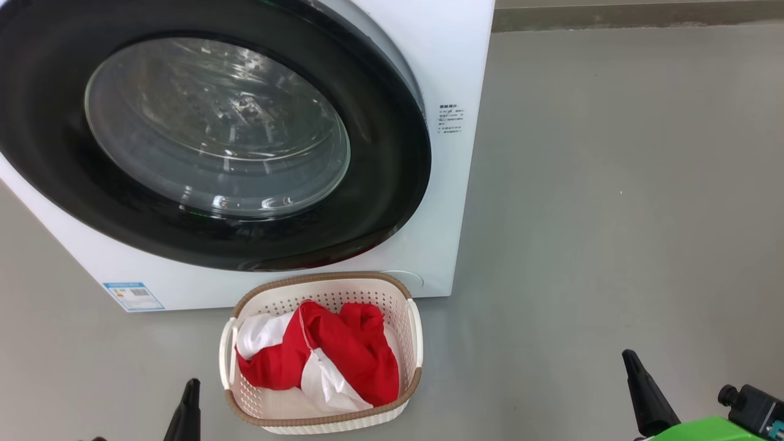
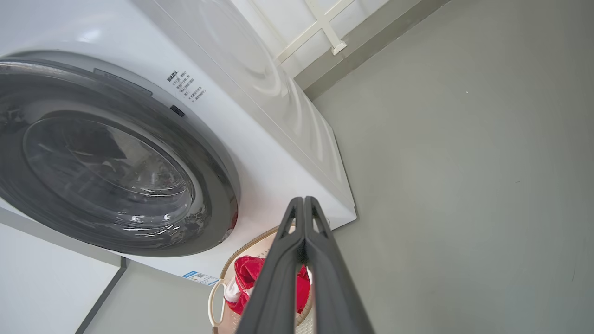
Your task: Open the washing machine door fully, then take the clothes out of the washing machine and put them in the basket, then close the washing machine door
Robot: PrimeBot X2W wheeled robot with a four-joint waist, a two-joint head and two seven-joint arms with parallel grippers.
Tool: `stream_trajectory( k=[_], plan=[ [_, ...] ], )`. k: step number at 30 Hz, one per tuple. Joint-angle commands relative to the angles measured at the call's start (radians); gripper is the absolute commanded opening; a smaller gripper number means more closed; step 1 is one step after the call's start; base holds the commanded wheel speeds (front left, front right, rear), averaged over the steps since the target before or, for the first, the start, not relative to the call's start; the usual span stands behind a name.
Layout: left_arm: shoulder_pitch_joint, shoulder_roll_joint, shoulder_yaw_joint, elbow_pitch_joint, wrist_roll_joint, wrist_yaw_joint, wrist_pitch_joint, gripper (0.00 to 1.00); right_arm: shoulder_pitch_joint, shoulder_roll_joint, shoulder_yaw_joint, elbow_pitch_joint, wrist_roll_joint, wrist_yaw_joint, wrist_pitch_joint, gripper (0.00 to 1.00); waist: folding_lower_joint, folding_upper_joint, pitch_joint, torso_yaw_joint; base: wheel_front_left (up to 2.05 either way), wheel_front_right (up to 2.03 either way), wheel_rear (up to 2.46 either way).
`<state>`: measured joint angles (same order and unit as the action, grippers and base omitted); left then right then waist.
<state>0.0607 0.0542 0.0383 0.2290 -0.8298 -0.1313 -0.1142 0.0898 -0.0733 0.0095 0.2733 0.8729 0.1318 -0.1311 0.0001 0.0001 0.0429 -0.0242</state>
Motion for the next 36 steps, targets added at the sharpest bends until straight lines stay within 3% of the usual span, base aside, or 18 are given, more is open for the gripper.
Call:
stream_trajectory(
  k=[1, 36],
  plan=[
    [-0.040, 0.014, 0.020, -0.021, -0.016, 0.000, 0.004, 0.00, -0.045, -0.014, -0.001, -0.024, 0.016, 0.000, 0.003, 0.00, -0.0001, -0.0001, 0.000, 0.000, 0.00, 0.00, 0.00],
    [-0.100, 0.011, 0.039, -0.004, -0.381, 0.000, 0.104, 0.00, -0.115, -0.009, -0.042, -0.027, 0.369, -0.001, 0.103, 0.00, -0.0001, -0.0001, -0.019, 0.012, 0.00, 0.00, 0.00]
  ],
)
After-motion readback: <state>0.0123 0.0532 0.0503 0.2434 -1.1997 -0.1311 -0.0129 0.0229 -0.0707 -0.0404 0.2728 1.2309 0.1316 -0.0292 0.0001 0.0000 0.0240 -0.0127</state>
